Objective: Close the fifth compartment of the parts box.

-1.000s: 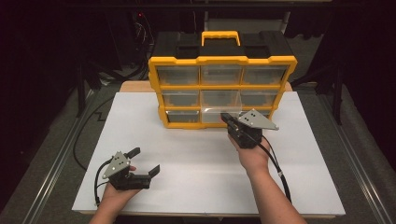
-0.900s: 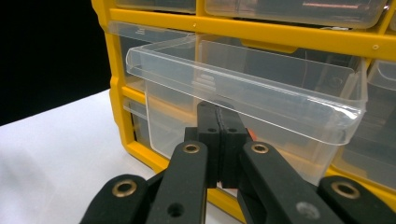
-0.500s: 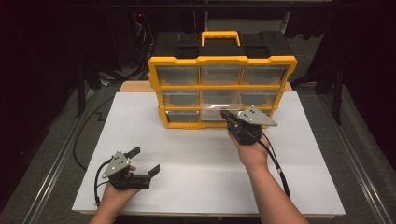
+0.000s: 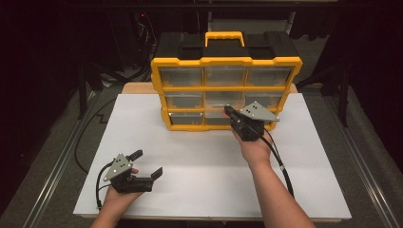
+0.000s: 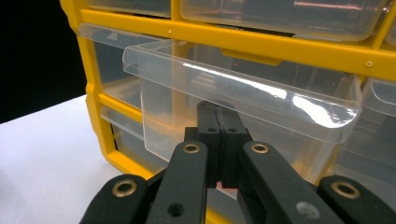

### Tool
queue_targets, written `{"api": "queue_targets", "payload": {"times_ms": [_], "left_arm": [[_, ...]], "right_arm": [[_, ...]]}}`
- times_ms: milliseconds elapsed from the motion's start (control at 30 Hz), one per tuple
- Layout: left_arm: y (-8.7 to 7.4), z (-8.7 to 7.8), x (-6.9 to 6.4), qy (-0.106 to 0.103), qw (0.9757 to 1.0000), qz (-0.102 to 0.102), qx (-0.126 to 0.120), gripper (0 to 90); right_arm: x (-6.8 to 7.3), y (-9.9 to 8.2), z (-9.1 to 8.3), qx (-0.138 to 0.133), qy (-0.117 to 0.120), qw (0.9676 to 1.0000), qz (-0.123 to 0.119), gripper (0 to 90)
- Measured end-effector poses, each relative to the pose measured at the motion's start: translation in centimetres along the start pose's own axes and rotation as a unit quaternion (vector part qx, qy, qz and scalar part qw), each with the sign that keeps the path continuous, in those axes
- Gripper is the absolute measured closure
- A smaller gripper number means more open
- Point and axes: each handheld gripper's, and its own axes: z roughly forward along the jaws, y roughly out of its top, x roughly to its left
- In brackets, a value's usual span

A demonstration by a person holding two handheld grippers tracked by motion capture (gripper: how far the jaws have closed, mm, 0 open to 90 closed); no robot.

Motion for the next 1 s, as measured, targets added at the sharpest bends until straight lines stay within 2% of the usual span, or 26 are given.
{"api": "queue_targets", "payload": {"times_ms": [1000], "left_arm": [[0.1,-0.2,0.4,0.001,0.9999,-0.01,-0.006,0.3]], "right_arm": [[-1.4,1.1,3.5,0.018,-0.032,0.9993,0.002,90.0]]}}
